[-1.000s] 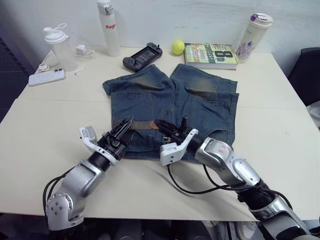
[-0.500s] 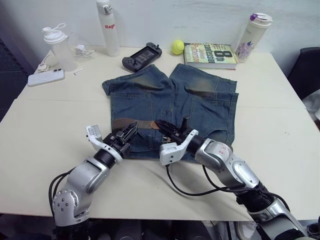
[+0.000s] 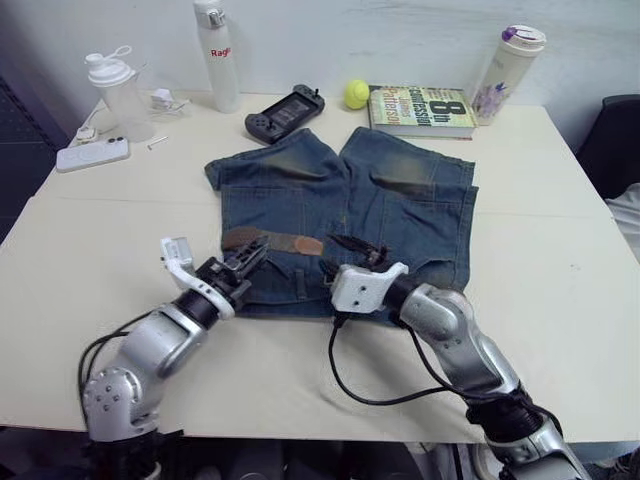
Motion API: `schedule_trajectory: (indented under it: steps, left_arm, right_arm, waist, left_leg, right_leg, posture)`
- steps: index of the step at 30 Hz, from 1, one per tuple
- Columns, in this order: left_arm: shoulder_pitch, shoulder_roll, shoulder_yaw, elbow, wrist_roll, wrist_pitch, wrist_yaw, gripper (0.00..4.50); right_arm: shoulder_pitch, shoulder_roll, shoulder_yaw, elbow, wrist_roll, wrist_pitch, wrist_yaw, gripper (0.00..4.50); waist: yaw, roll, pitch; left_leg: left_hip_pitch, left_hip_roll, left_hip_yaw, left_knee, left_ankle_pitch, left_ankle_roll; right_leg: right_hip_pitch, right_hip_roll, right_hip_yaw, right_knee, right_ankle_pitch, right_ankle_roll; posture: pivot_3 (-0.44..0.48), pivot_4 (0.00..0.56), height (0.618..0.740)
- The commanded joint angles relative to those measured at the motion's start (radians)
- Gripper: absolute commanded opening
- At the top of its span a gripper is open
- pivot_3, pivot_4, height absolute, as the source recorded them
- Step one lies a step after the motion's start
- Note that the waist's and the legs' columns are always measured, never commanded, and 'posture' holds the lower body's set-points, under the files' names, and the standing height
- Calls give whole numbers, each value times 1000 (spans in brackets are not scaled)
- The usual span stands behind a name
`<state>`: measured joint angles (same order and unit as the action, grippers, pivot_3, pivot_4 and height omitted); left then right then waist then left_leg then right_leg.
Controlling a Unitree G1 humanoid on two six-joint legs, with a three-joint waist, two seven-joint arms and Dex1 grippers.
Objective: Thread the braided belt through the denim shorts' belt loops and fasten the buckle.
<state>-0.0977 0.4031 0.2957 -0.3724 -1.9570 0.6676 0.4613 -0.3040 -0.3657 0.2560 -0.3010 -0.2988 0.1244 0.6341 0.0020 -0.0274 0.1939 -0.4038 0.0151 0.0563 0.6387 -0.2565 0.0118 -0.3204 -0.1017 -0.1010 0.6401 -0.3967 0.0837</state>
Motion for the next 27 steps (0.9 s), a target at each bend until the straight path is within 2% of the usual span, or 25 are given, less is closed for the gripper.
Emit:
schedule_trajectory:
  steps: [1,5,7,11,16,22,27]
  left_arm:
    - [48,75,29,26,41,47,-104,0]
    - [67,98,44,103,93,44,-156,0]
    - [62,109,33,116,103,65,-184,0]
    - [60,108,-18,126,235,83,-208,0]
    - [69,89,-60,89,321,102,-230,0]
    - [44,22,-116,77,402,105,-235,0]
    - [5,-47,-145,110,421,115,-220,0]
  right_arm:
    - [11,-29,-110,-141,235,191,130,2347]
    - [-15,-31,-255,-204,479,433,167,2347]
    - [-27,-51,-263,-202,497,460,158,2347]
    - [-48,-74,-261,-211,529,488,136,2347]
    - [-61,-79,-267,-225,565,513,97,2347]
    - [-51,-107,-256,-234,582,517,73,2347]
    - [-39,-125,-250,-247,601,530,64,2347]
  waist:
    - [-2,1,1]
    - [-1,2,1]
    - [-1,2,1]
    - [-2,3,2]
    - [-1,3,2]
    - [6,3,2]
    - [23,3,2]
  left_leg:
    - [0,0,0,-1,0,0]
    - [1,0,0,-5,0,0]
    - [1,0,0,-7,0,-1]
    - [0,-1,0,-8,0,-1]
    - [0,-1,0,-8,1,-1]
    - [0,-1,0,-8,1,-1]
    - [0,-2,0,-8,1,-1]
  right_leg:
    - [0,0,0,-1,0,0]
    - [-1,-1,0,-3,0,0]
    - [-1,-1,0,-3,0,0]
    - [-2,-1,0,-4,0,0]
    - [-2,-2,0,-3,0,0]
    - [-2,-2,0,-4,0,0]
    - [-2,-3,0,-4,1,0]
  posture:
    - [0,150,740]
    - [0,150,740]
    - [0,150,740]
    - [0,150,740]
    - [0,150,740]
    - [0,150,740]
    - [0,150,740]
